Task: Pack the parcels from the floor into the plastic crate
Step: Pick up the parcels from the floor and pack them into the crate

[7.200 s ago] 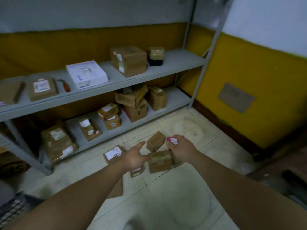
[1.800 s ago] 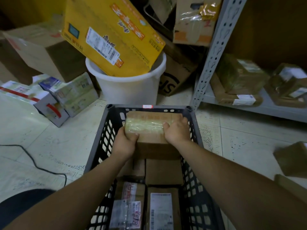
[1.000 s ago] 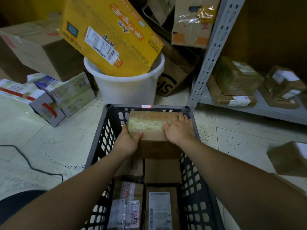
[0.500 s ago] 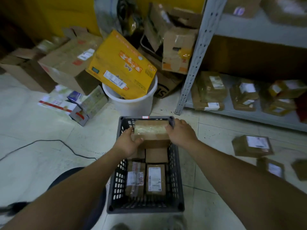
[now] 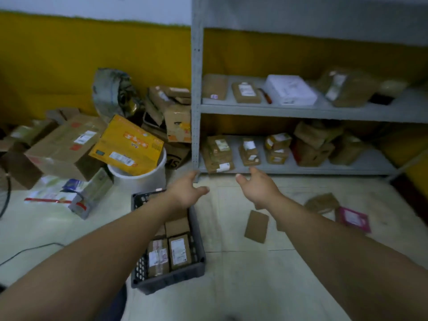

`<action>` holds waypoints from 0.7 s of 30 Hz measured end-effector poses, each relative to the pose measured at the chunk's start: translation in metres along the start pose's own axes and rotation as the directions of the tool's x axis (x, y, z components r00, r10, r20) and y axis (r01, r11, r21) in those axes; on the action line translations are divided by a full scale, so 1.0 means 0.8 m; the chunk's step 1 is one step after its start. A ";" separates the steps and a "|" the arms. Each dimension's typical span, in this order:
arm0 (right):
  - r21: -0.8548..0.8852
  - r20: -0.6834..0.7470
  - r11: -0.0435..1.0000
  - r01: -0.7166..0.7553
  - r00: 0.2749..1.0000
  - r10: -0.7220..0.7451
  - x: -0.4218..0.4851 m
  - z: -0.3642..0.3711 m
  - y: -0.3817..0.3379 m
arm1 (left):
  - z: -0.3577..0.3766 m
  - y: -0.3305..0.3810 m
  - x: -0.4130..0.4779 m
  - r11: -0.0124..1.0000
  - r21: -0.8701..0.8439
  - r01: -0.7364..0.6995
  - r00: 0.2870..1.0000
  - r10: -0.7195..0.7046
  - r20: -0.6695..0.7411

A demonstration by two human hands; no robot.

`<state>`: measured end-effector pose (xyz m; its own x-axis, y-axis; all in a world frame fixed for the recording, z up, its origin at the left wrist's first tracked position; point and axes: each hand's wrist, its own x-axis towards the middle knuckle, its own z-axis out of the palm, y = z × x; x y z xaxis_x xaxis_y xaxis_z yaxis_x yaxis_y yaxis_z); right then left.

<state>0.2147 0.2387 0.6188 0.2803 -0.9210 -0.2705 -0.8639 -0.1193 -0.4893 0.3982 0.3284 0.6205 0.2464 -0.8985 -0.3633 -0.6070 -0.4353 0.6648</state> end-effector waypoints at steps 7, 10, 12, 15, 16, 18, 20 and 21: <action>0.048 -0.154 0.993 -0.112 0.981 0.118 -0.102 -0.164 0.137 | 0.080 0.206 -0.050 0.962 0.129 -0.242 0.969 0.235 0.073; 0.066 -0.202 0.986 -0.155 0.965 0.166 -0.138 -0.229 0.221 | 0.147 0.297 -0.066 0.928 0.160 -0.338 0.940 0.323 0.110; 0.077 -0.229 0.977 -0.200 0.950 0.212 -0.163 -0.274 0.287 | 0.203 0.359 -0.073 0.907 0.157 -0.390 0.916 0.366 0.163; 0.063 -0.236 0.966 -0.252 0.936 0.260 -0.192 -0.328 0.377 | 0.281 0.431 -0.076 0.883 0.167 -0.439 0.885 0.392 0.252; 0.059 -0.247 0.961 -0.271 0.928 0.277 -0.200 -0.346 0.406 | 0.305 0.454 -0.076 0.873 0.172 -0.456 0.873 0.401 0.279; 0.060 -0.258 0.949 -0.308 0.914 0.313 -0.212 -0.375 0.454 | 0.342 0.493 -0.074 0.861 0.178 -0.476 0.856 0.408 0.317; 0.087 -0.260 0.936 -0.341 0.899 0.352 -0.216 -0.397 0.496 | 0.374 0.527 -0.066 0.850 0.189 -0.491 0.842 0.408 0.353; 0.097 -0.265 0.932 -0.351 0.893 0.364 -0.214 -0.405 0.515 | 0.387 0.540 -0.059 0.842 0.199 -0.501 0.834 0.409 0.369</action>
<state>-0.3247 0.2268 0.7325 -0.1749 -0.9642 -0.1994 -0.8625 0.2477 -0.4413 -0.1101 0.2000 0.7227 -0.3218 -0.9069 -0.2720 -0.7851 0.0950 0.6120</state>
